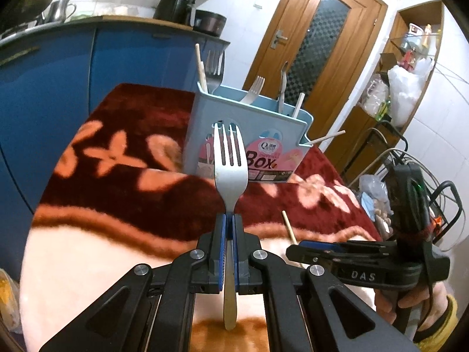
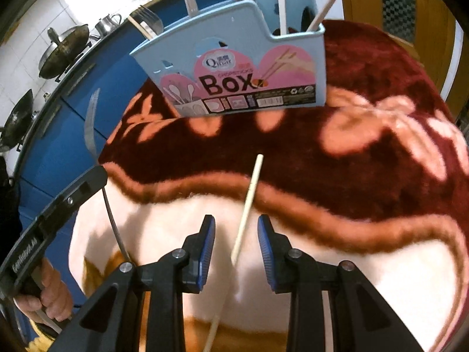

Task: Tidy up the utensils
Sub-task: 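Lift the silver fork with the left tool while the right tool grasps the wooden chopstick, then carry the silver fork and wooden chopstick up over the blue box with both tools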

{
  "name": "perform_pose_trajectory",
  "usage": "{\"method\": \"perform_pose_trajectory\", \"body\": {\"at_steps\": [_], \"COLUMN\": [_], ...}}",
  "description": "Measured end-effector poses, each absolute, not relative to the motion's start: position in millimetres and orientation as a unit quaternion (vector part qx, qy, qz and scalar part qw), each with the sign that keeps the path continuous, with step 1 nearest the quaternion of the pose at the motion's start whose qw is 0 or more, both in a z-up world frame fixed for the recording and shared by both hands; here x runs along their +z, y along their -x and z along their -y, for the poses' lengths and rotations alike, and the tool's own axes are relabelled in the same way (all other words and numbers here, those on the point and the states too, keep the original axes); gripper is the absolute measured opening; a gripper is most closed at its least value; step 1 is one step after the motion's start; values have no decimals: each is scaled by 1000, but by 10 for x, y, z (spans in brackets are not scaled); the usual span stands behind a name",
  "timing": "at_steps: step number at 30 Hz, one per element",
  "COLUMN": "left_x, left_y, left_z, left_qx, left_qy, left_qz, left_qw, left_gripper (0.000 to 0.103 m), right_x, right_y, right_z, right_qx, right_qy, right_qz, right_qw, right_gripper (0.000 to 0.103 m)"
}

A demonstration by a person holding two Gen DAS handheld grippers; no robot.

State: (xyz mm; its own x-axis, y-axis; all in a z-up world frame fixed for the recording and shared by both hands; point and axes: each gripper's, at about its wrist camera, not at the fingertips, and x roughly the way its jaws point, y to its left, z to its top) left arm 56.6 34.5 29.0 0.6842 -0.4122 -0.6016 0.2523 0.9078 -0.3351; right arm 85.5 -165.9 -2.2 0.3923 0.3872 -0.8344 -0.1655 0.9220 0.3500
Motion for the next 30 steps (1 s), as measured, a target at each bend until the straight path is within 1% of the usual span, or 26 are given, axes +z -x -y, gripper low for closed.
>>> {"method": "perform_pose_trajectory", "body": {"at_steps": [2,3,4,6,9,11,14,19,25,30], "left_x": [292,294,295,302,321,343,390,529,750,909], "left_y": [-557,-558,-557,-554,-523,-498,-480,-444,-481,-578], "left_z": [-362,-373,-379,-387,-384,-379,-373,-338,-291,-224], "left_qx": [-184,-184,-184,-184,-183,-183,-187,-181,-178,-169], "left_qy": [114,115,116,116,112,107,111,122,124,117], "left_qz": [-349,-347,-346,-343,-333,-324,-312,-277,-244,-234], "left_qw": [912,912,913,914,918,922,925,936,945,950], "left_gripper": [4,4,4,4,4,4,4,4,4,4], "right_x": [-38,-43,-46,-55,-61,-48,38,293,570,754], "right_y": [-881,-893,-901,-915,-910,-871,-753,-507,-342,-364], "right_z": [1654,1653,1646,1633,1698,1755,1860,2004,2156,2176], "right_qx": [164,162,156,147,151,159,169,162,156,162], "right_qy": [-111,-111,-106,-94,-106,-120,-141,-147,-155,-160], "right_qz": [-531,-532,-533,-532,-527,-516,-475,-379,-289,-245], "right_qw": [824,823,825,828,830,833,852,899,932,942], "right_gripper": [33,32,28,10,7,6,6,6,6,6]}}
